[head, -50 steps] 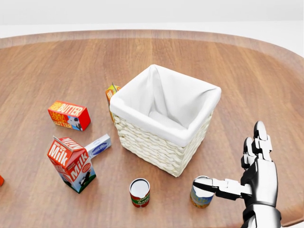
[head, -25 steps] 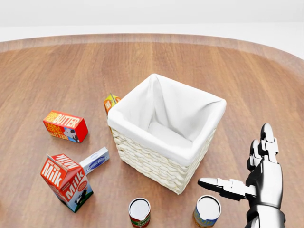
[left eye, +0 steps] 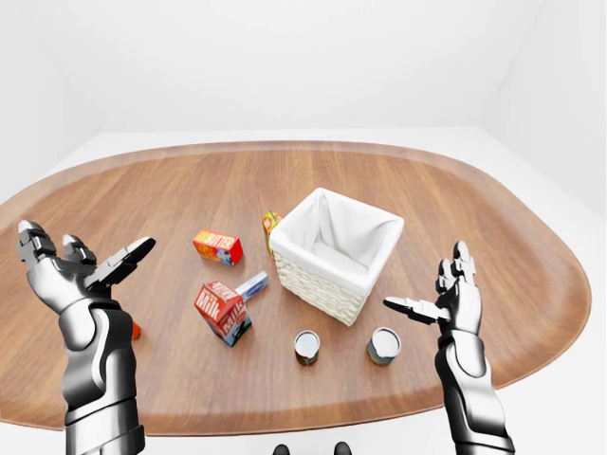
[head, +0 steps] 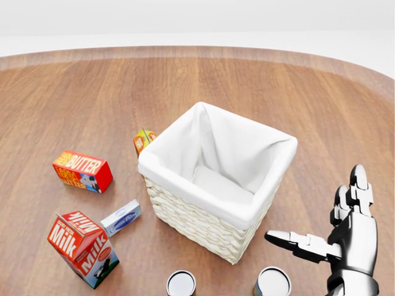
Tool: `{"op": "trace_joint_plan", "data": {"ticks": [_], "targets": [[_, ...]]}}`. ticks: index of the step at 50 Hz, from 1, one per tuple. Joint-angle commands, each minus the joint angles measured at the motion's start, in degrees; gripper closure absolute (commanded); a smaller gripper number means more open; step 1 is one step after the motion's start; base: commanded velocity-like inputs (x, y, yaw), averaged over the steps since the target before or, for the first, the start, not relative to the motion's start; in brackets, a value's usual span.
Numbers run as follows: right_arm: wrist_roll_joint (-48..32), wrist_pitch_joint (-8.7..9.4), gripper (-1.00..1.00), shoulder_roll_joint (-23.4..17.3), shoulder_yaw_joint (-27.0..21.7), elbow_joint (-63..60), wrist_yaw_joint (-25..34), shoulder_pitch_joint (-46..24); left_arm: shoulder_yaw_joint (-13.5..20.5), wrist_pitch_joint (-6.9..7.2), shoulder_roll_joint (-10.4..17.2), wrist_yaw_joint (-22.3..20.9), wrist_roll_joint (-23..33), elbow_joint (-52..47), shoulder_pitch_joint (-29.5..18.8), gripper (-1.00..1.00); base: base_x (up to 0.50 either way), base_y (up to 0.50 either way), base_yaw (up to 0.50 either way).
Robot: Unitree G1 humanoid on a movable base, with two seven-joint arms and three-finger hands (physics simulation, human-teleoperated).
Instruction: Pick up the alphabet soup, and put it in the basket.
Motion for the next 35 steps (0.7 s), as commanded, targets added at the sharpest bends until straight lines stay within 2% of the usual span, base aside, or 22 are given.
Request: {"op": "trace_joint_plan", "data": {"ticks": [1,2,6,8,9,13,14,15,18,22,24,30,35], "targets": [[0.8,0.45,-1.0,0.1,-0.4,-0.8,-0.3,0.5,0.0,-0.16,0.0,-0.2,0.0,0.2,0.0,-1.0,0.06,0.0,0.0],[0.7,0.67,-1.0,0.1,-0.3,-1.1,-0.4,0.7,0.0,-0.62,0.0,-0.3,0.1,0.8,-0.2,-1.0,0.06,0.0,0.0],[0.7,0.8,-1.0,0.2,-0.4,-1.3,-0.5,0.8,0.0,-0.28,0.0,-0.2,0.0,0.3,0.0,-1.0,0.06,0.0,0.0],[1.0,0.57,-1.0,0.2,-0.5,-1.0,-0.4,0.7,0.0,-0.28,0.1,-0.2,0.0,0.4,-0.1,-1.0,0.07,0.0,0.0],[1.4,-0.25,-1.0,0.1,-0.8,-0.1,-0.1,0.5,0.0,-0.2,0.1,-0.2,0.0,0.2,0.0,-1.0,0.06,0.0,0.0],[1.7,-0.41,-1.0,0.1,-1.0,0.0,-0.2,0.6,0.1,0.0,0.0,-0.1,0.0,-0.2,0.1,-1.0,0.06,0.0,0.0],[1.5,0.42,-1.0,0.2,-0.8,-0.9,-0.5,0.8,0.0,-0.12,0.0,-0.2,0.0,0.0,0.1,-1.0,0.07,0.0,0.0],[1.6,0.48,-1.0,0.2,-0.8,-0.9,-0.5,0.8,0.0,-0.2,0.0,-0.3,0.0,0.1,0.0,-1.0,0.06,0.0,0.0],[1.5,-0.28,-1.0,0.1,-0.9,0.2,-0.4,0.4,0.0,-0.24,0.0,-0.2,0.1,0.2,-0.1,-1.0,0.07,0.0,0.0],[1.6,0.0,-1.0,0.1,-1.0,0.0,-0.6,0.5,0.0,-0.59,0.0,-0.4,0.2,0.5,-0.1,-1.0,0.06,0.0,0.0],[1.6,-0.4,-1.0,0.0,-1.1,0.7,-0.7,0.3,0.1,0.35,0.0,0.1,-0.1,-0.7,0.2,-1.0,0.06,0.0,0.0],[1.9,-0.28,-1.0,-0.1,-1.1,0.6,-0.6,0.4,0.0,-0.3,-0.1,-0.1,0.2,0.2,0.0,-1.0,0.06,0.0,0.0],[1.8,0.35,-1.0,0.0,-0.9,-0.4,-0.7,0.8,0.0,-0.14,-0.1,-0.1,0.2,-0.1,0.1,-1.0,0.06,0.0,0.0]]}}
